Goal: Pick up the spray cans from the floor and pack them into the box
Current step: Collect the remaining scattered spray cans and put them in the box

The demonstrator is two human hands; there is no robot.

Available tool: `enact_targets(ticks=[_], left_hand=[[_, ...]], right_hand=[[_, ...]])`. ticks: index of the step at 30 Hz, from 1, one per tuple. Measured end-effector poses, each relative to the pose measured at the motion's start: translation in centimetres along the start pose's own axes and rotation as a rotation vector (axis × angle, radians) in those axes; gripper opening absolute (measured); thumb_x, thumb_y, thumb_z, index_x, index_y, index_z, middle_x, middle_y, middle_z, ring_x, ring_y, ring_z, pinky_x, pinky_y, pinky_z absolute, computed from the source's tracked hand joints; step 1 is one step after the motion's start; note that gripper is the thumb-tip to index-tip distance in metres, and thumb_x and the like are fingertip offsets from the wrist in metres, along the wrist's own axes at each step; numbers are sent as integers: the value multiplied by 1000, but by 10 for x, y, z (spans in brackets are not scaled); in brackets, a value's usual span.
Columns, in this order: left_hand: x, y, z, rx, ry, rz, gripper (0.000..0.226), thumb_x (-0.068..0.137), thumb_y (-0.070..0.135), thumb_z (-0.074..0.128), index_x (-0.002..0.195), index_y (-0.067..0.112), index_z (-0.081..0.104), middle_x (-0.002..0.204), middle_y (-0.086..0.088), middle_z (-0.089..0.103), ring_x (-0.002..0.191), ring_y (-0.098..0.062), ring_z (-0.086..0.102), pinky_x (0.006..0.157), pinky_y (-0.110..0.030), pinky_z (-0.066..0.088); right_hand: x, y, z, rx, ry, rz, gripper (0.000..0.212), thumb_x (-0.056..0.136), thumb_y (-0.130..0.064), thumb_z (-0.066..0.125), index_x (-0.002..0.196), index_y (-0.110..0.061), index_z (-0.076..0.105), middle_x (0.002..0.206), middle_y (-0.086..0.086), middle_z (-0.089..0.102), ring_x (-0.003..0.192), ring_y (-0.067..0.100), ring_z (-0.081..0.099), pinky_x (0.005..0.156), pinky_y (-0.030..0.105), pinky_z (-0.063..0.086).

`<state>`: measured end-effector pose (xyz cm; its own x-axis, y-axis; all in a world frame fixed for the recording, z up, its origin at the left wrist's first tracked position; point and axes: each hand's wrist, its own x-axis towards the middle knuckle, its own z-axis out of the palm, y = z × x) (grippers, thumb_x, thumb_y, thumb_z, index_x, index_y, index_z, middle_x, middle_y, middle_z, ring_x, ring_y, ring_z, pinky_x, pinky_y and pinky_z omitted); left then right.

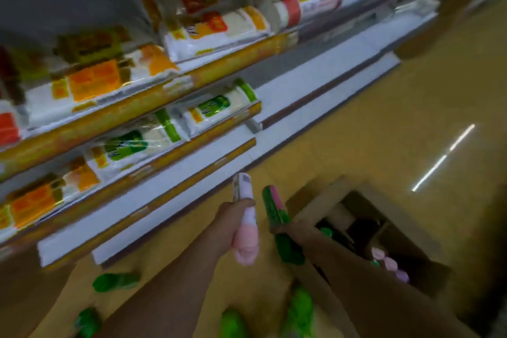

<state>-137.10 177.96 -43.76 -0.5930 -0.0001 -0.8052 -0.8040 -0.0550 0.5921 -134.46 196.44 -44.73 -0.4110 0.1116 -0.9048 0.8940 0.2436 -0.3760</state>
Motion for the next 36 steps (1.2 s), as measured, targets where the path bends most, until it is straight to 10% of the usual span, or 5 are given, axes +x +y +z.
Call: enact_targets(ticks=[11,21,25,30,36], left_hand=[[11,16,202,388,-343,-112,48,80,29,78,115,-1,65,92,-19,70,75,-29,67,61,-33,53],[59,28,348,545,-458,-322,44,89,21,69,123,-1,53,89,-21,60,65,-27,62,53,-32,53],[103,33,391,618,-521,-430,41,89,18,68,122,1,52,92,-21,59,68,-27,61,60,-35,52],[172,25,443,888,-563,-474,35,92,19,64,118,-4,56,87,-16,57,70,-24,57,61,-31,48],[209,3,504,1127,-622,-608,13,88,18,60,87,10,50,74,-8,42,63,-17,43,61,-28,36]], right_hand=[[-11,115,-174,327,281,106,26,89,-25,73,95,-1,65,78,4,59,68,16,56,53,26,46],[188,268,-238,397,350,119,120,33,-78,84,130,-15,56,99,-1,73,78,11,72,65,29,62],[118,190,-262,421,334,201,85,64,-88,60,101,-12,70,81,2,75,64,8,71,55,18,51],[110,150,-298,195,306,297,27,88,-38,70,76,-20,54,105,8,66,108,26,65,73,26,41],[179,166,-299,56,243,428,49,78,-28,73,122,-11,61,127,11,60,113,28,63,86,35,54]])
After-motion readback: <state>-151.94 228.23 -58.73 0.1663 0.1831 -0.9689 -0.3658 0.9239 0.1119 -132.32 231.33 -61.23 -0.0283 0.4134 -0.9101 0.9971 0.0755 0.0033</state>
